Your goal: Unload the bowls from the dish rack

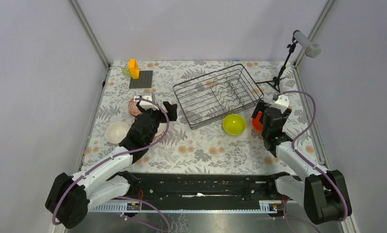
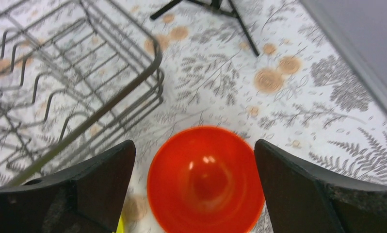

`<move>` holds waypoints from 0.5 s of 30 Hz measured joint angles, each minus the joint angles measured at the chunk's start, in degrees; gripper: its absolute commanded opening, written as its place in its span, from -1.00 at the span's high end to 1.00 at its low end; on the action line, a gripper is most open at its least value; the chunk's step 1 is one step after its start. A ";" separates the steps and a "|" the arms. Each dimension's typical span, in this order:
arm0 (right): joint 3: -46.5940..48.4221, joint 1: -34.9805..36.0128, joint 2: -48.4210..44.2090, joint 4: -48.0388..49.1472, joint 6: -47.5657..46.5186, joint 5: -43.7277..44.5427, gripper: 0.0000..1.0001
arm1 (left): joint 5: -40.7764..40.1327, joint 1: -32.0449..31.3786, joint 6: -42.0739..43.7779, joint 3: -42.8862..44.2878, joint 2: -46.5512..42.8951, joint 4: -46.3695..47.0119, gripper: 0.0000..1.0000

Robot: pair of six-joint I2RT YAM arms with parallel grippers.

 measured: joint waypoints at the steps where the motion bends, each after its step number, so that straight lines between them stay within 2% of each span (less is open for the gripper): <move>1: 0.26 -0.81 0.33 1.05 -0.42 0.11 -0.99 | -0.15 0.09 1.66 0.02 0.11 0.70 -0.98; 6: 0.90 -6.38 3.63 7.26 -2.40 -1.68 -0.96 | -1.70 3.67 7.50 0.02 0.81 2.91 -0.98; 12: -3.43 -8.63 9.51 18.67 -7.39 -7.34 -0.91 | -1.25 15.87 8.79 0.02 5.27 5.22 -0.98; 15: -4.92 -8.83 12.52 22.60 -9.27 -9.81 -0.90 | -1.05 19.41 9.29 -0.17 7.34 6.84 -0.98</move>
